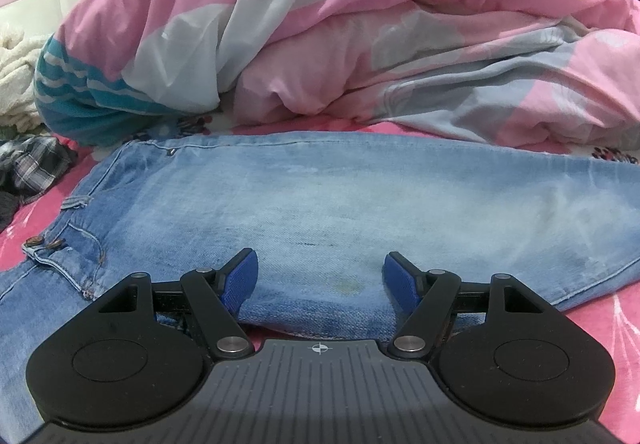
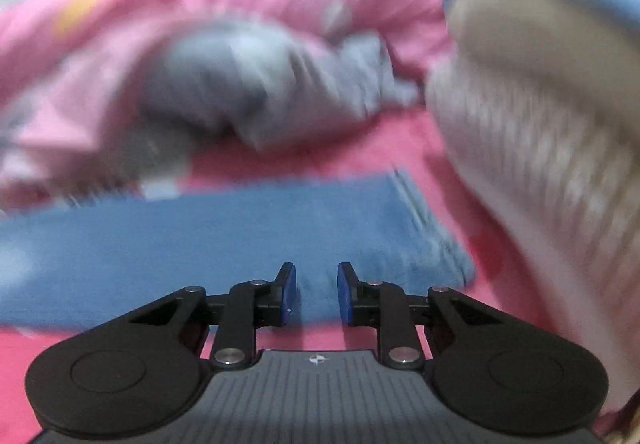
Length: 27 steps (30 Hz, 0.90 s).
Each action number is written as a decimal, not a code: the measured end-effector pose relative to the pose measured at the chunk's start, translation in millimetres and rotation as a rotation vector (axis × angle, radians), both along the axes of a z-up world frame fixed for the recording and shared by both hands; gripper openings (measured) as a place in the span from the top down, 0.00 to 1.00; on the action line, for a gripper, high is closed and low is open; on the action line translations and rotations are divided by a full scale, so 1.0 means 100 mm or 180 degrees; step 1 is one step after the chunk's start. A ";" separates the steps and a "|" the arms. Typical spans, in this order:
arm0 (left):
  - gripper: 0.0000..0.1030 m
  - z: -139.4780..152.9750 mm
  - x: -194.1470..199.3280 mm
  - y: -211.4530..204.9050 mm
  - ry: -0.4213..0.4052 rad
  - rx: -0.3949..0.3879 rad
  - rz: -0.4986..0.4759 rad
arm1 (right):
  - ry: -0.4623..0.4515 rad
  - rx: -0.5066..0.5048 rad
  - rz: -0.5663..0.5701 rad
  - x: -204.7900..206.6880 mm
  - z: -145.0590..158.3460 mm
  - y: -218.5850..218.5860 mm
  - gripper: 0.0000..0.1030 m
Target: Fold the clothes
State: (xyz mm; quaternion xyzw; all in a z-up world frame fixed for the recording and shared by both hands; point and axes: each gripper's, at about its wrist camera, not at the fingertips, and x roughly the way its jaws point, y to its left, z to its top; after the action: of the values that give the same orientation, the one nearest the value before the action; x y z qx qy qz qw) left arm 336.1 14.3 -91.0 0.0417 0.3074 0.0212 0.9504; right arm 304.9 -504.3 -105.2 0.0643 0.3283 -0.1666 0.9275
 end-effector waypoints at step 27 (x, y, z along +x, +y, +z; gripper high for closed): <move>0.31 0.13 -0.03 0.60 -0.0011 -0.0468 0.0455 | 0.0184 -0.0310 0.2414 0.48 -0.06 2.34 0.78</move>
State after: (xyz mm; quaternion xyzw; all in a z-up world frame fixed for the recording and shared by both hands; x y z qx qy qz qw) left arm 333.4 74.4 -77.6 -0.0502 0.3087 0.0664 0.9475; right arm 352.5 -270.2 -111.5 -0.1107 0.3465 0.1711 0.9157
